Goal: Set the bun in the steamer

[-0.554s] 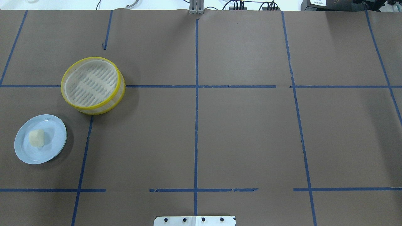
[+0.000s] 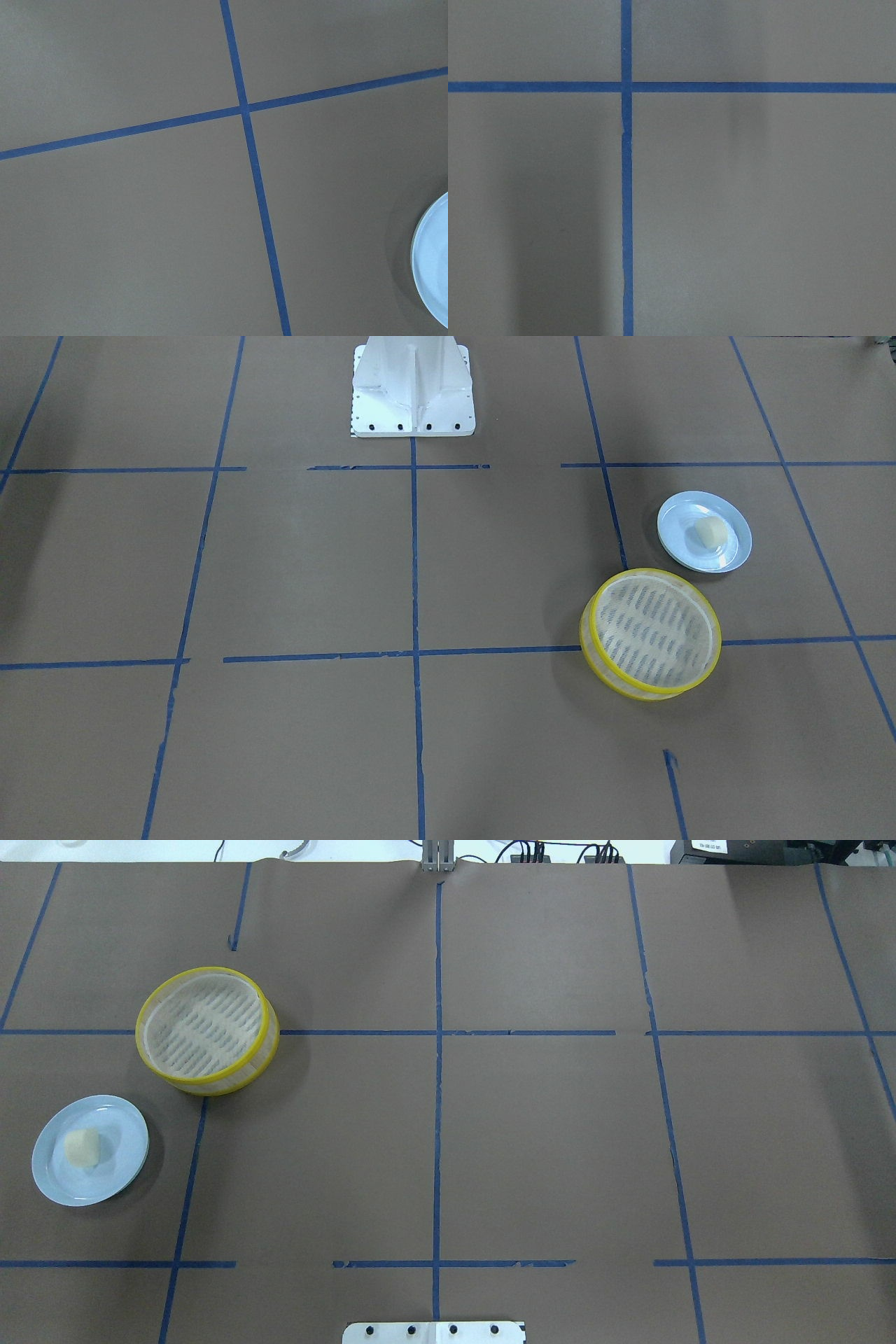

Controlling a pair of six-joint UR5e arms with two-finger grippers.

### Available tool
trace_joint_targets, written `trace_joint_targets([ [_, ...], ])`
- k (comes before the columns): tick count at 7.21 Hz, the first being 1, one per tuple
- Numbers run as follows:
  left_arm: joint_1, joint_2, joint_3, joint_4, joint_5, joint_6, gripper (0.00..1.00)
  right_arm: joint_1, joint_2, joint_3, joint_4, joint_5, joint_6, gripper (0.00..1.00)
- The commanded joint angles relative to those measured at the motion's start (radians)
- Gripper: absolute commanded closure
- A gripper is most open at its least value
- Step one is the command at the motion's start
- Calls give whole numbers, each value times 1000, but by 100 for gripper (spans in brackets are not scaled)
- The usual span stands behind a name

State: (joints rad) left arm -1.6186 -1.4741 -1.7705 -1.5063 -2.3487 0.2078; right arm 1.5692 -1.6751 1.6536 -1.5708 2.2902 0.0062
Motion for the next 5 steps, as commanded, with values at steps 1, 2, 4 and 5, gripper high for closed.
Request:
trace_joint_targets([
  [1,3,-3,8,-103,-21,-2,0,0,0,0,0,0,0,0],
  [2,44,-5,14,-144,-82,-42,0,0,0,0,0,0,0,0],
  [4,246,-3,3,-320,-25,-385,0,0,0,0,0,0,0,0],
  [5,358,-5,-15,-401,-11,-639,0,0,0,0,0,0,0,0],
])
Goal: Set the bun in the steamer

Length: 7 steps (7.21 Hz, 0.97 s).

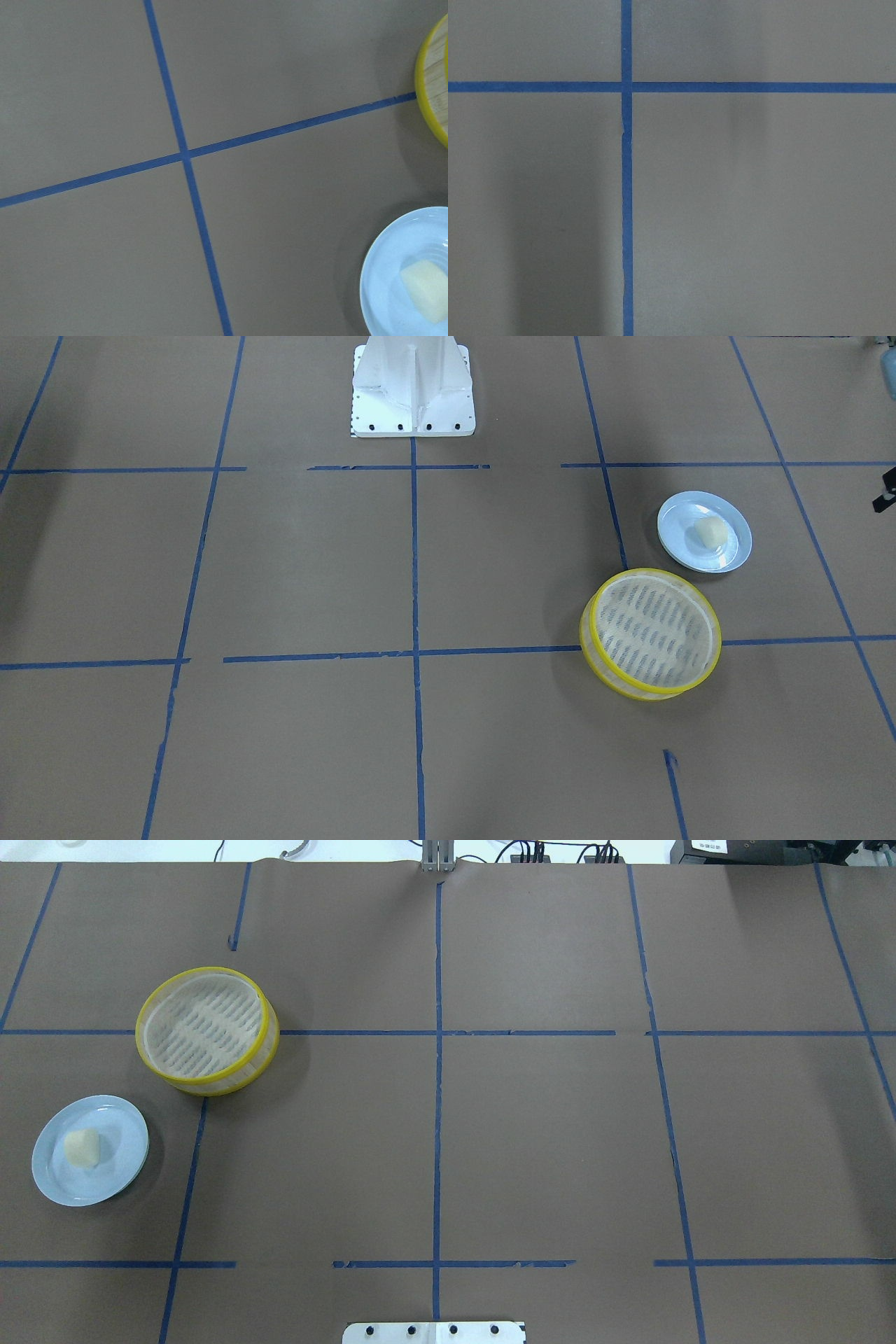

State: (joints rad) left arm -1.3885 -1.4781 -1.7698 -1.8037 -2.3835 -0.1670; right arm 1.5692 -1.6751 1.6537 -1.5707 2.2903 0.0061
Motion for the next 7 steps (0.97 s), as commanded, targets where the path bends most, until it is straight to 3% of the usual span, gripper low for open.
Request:
trace_joint_targets([
  [1,187,-1,-29,-173,29,-505,0,0,0,0,0,0,0,0],
  [4,426,12,36,-408,169,-941,0,0,0,0,0,0,0,0],
  [7,509,4,67,-418,214,-973,0,0,0,0,0,0,0,0],
])
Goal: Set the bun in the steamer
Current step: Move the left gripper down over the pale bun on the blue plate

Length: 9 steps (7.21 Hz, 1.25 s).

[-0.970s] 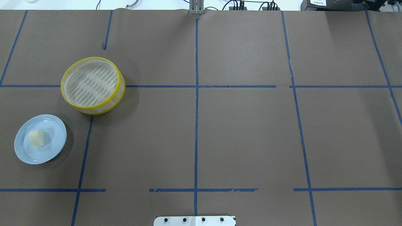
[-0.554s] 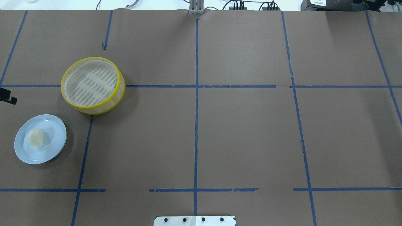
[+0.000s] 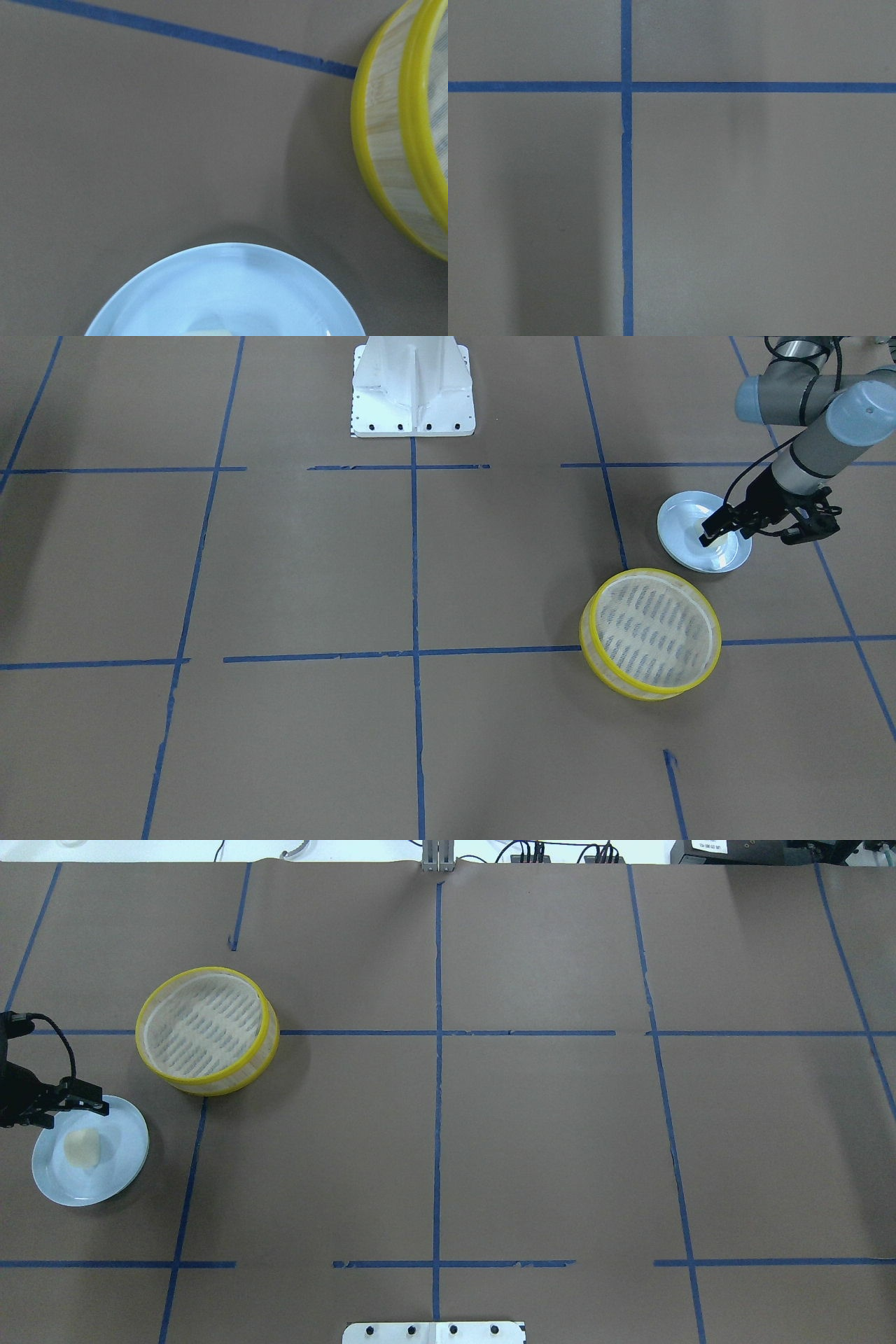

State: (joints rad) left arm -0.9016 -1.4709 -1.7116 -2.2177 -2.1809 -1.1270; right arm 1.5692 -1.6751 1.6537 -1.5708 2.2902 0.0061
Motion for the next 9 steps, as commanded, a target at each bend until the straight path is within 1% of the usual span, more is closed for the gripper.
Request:
trace_joint_targets([
  [1,39,0,18,-3,12,-14,2,0,0,0,0,0,0,0],
  [4,67,7,20,0,12,-31,6,0,0,0,0,0,0,0],
  [5,75,26,17,1,13,-33,6,0,0,0,0,0,0,0],
  [7,76,32,17,1,13,-33,13,0,0,0,2,0,0,0],
  [9,81,32,15,1,13,-37,28,0,0,0,2,0,0,0],
])
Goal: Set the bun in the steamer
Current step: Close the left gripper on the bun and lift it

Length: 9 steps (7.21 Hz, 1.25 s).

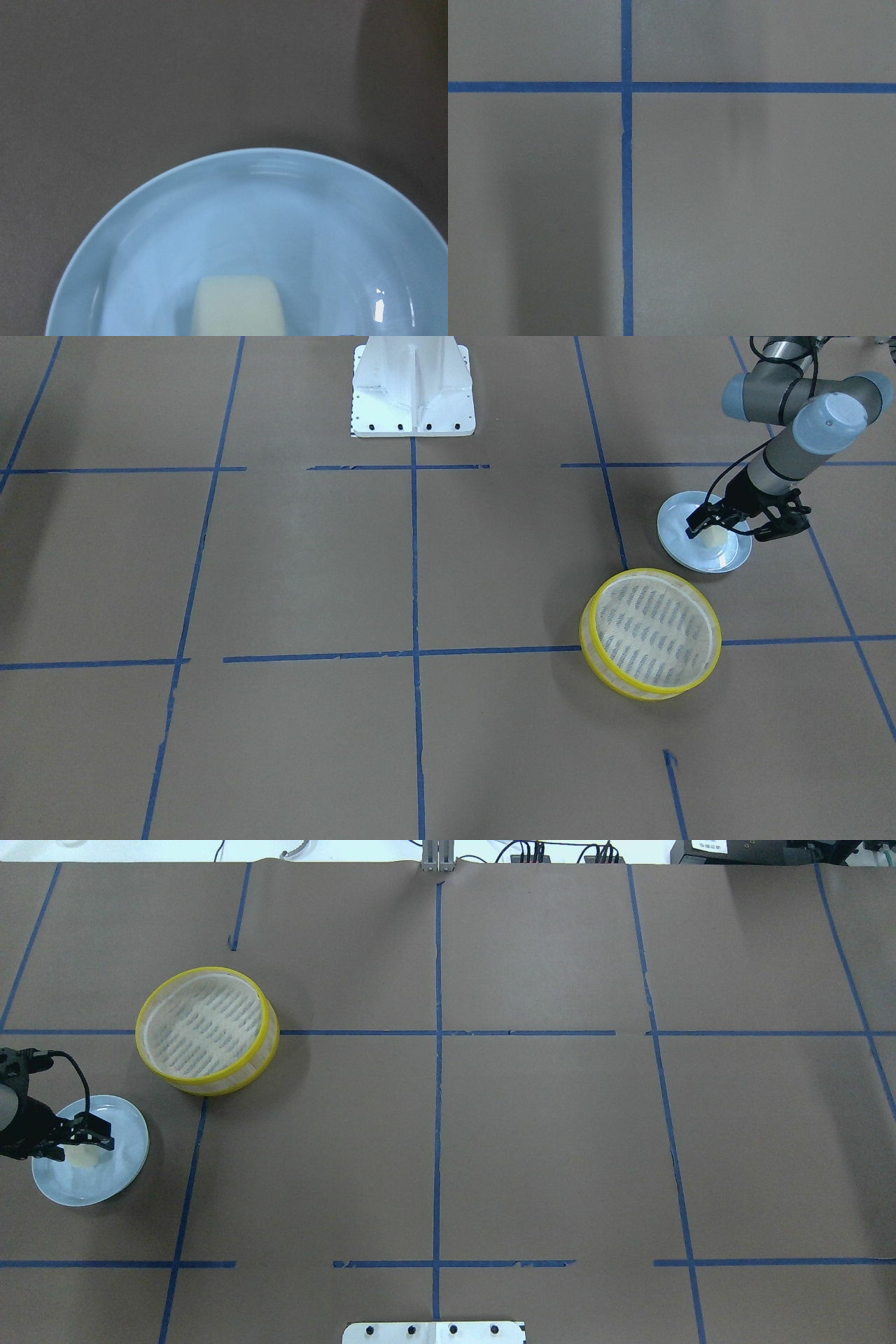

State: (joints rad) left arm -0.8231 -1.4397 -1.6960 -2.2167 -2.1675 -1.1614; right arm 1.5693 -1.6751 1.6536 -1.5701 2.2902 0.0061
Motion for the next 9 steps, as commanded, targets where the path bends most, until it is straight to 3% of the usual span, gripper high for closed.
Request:
trace_joint_targets([
  [1,2,1,-1,0,-2,-3,37,0,0,0,1,0,0,0],
  [3,4,2,-8,0,-2,-4,48,0,0,0,-1,0,0,0],
  [6,4,2,-16,0,-2,-6,55,0,0,0,-1,0,0,0],
  [9,-14,-13,-170,2,-3,-82,54,0,0,0,-1,0,0,0],
])
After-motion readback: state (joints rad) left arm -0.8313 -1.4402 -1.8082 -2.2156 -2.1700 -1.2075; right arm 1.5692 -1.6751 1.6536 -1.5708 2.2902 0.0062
